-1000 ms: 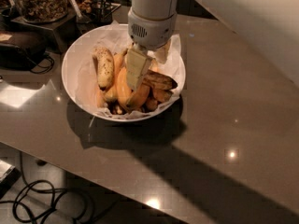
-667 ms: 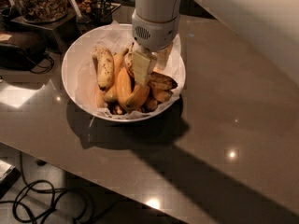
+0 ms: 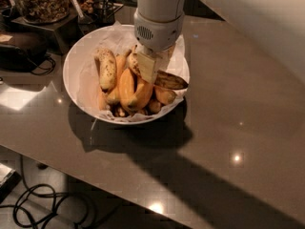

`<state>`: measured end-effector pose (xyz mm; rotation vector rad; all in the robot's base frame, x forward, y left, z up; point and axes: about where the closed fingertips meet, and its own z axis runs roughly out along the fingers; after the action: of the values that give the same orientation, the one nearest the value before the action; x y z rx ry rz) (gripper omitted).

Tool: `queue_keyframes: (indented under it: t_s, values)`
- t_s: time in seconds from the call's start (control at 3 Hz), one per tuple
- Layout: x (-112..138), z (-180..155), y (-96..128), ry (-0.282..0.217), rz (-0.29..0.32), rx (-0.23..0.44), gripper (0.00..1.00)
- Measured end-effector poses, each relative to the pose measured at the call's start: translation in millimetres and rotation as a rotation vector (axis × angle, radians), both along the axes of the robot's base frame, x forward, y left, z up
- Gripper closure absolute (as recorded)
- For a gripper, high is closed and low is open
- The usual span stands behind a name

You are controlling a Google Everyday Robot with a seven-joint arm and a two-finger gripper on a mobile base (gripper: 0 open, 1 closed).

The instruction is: Pick banana from white bowl

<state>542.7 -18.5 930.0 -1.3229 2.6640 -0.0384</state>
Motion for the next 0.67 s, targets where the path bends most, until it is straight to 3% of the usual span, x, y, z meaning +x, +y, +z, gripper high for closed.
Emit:
queue_keyframes:
  t_s: [0.33, 0.67]
  values:
    - [-0.1, 12.9, 0.7, -0.048, 0.028, 0.058, 1.00]
    - [-9.0, 47.6, -6.9, -0.118, 0.077, 0.156, 1.00]
